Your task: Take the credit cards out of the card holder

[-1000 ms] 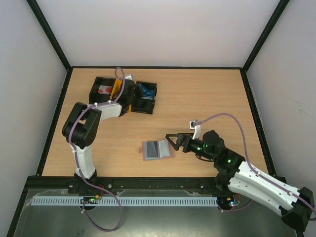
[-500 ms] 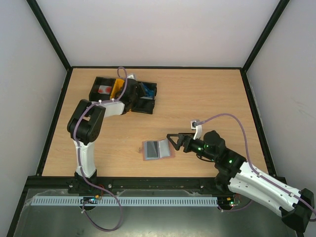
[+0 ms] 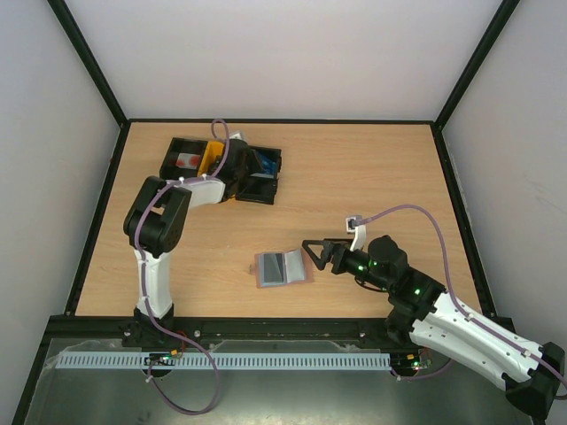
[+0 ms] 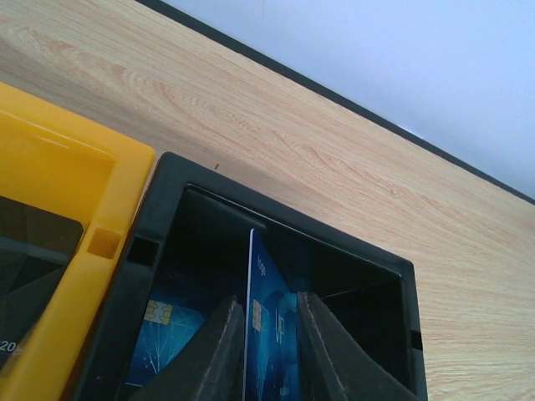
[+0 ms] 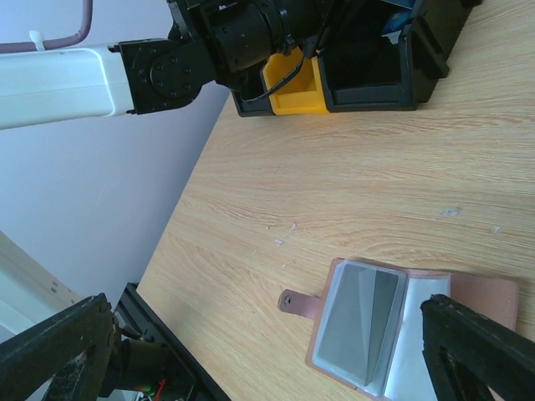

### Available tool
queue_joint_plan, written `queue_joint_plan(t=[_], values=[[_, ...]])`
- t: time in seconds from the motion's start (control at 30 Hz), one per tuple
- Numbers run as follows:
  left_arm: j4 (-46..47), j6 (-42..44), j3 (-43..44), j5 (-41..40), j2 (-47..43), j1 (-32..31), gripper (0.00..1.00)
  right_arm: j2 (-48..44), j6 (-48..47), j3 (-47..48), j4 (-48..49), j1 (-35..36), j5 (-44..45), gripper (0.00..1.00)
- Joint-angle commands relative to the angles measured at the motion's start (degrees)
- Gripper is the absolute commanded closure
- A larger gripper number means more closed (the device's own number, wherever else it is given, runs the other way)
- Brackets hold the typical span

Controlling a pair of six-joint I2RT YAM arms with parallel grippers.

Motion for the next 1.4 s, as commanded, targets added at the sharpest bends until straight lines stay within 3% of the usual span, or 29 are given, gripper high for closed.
queue_joint_plan(t=[0.0, 0.33, 0.7, 0.83, 0.93, 1.1, 1.23, 1.37], values=[[-4.6, -0.6, 3.1, -1.0, 0.8, 0.2, 0.79, -0.9, 0.1, 1.5, -1.2, 0.0, 1.0, 0.02], [-8.8, 0.8, 4.7, -2.5, -2.5, 0.3, 0.55, -1.9, 0.6, 1.5, -3.3, -0.1, 2.8, 0.02], [-12.4, 2.4, 4.5, 0.4, -8.7, 0.3, 0.37, -1.1, 2.1, 1.0, -2.5, 0.0, 3.0, 0.02], [-13.3, 2.4, 1.9, 4.2, -12.8, 0.3, 0.34, 1.1, 2.1, 0.7, -1.2, 0.0, 1.1, 0.02], [-13.8, 2.0, -1.5, 8.3, -17.0, 0.3, 0.37, 3.5, 2.4, 0.6, -0.3, -0.1, 0.2, 0.02], [-18.0, 1.3, -7.0, 13.6, -23.6, 0.3, 0.42, 7.7, 3.5, 0.2, 2.3, -0.1, -2.1, 0.16], [-20.5, 1.0, -13.3, 17.6, -29.6, 0.2, 0.46, 10.8, 5.1, -0.8, 5.8, -0.1, -4.5, 0.44], [-22.7, 1.8, -18.4, 25.4, -33.7, 0.1, 0.49, 14.5, 6.2, -1.8, 9.2, -0.1, -6.2, 0.55]])
